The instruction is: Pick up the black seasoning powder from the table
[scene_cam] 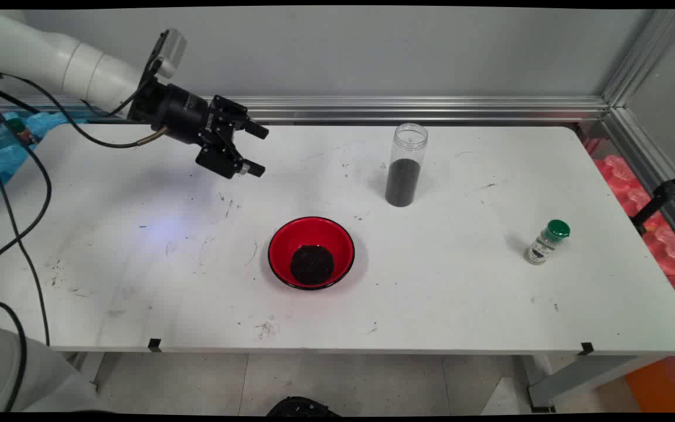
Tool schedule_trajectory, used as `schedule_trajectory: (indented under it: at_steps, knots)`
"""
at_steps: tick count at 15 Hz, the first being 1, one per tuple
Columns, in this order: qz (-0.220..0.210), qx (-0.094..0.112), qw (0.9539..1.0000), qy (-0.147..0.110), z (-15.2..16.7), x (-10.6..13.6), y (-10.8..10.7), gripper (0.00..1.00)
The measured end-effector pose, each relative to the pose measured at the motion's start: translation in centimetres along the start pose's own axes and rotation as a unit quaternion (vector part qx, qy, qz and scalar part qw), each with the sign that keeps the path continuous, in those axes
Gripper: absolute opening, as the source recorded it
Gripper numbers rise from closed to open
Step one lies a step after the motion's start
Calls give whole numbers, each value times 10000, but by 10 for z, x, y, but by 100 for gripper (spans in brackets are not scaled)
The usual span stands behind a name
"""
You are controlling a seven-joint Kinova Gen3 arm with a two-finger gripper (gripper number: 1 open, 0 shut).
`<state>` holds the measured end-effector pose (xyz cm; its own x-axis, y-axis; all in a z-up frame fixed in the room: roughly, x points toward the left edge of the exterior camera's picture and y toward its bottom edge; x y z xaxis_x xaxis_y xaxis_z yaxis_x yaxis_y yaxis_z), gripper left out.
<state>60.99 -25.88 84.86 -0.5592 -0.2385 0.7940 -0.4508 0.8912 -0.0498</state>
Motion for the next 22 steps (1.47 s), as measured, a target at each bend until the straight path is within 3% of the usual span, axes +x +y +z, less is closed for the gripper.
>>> schedule_trajectory:
  at_steps: [13, 22]
  knots:
    - [-179, 89, 9996, 211, 43, 17, -17, 100]
    - [-115, 12, 9994, 313, 79, 25, -30, 100]
